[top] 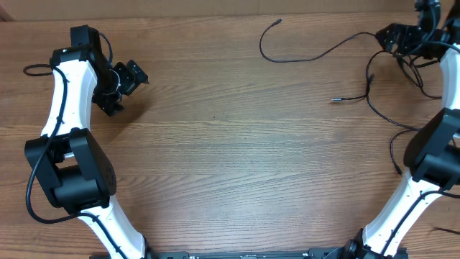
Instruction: Untangle cables
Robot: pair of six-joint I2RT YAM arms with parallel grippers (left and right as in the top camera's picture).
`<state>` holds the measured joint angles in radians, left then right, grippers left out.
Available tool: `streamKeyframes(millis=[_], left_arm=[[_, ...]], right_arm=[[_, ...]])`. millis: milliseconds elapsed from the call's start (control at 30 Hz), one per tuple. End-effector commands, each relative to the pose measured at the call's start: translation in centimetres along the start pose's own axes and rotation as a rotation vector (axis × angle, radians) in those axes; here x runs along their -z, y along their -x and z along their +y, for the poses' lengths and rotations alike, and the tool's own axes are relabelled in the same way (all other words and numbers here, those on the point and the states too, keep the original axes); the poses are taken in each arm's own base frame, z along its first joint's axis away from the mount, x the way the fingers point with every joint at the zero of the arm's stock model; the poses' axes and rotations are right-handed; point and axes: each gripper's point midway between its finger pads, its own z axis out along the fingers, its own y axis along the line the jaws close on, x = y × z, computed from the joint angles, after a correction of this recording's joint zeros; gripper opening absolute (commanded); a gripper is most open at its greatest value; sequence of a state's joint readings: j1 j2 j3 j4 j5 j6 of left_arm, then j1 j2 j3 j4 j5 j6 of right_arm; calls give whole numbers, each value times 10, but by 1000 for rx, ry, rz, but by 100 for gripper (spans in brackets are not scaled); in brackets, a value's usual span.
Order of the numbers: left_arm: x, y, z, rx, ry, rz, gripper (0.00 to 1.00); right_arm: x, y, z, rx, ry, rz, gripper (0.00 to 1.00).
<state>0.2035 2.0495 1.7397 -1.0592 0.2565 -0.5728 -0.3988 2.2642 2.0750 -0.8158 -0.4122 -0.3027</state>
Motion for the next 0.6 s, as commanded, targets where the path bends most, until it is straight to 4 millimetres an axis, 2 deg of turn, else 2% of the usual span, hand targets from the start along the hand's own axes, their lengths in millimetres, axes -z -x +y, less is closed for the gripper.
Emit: streamKeyframes(millis=[0, 133, 400, 433, 467, 500, 567], left_arm=[[2, -1, 1, -13, 4, -4, 100], [2, -1, 1, -14, 4, -3, 100], [2, -1, 1, -13, 3, -4, 100], [2, -1, 1, -13, 4, -4, 100], [2, -1, 1, -13, 4, -4, 100], [2, -1, 1, -13, 4, -4, 99], [2, -1, 1, -13, 4, -4, 99]], right_arm=[[13, 1, -32, 49, -188, 28, 100], [18, -5, -50, 51, -293, 64, 98], [22, -16, -63, 79, -369, 123, 75], [22, -18, -65, 77, -377, 127, 68], [22, -18, -67, 76, -382, 129, 55], [21, -19, -68, 72, -383, 130, 45], [20, -21, -72, 64, -386, 131, 29]])
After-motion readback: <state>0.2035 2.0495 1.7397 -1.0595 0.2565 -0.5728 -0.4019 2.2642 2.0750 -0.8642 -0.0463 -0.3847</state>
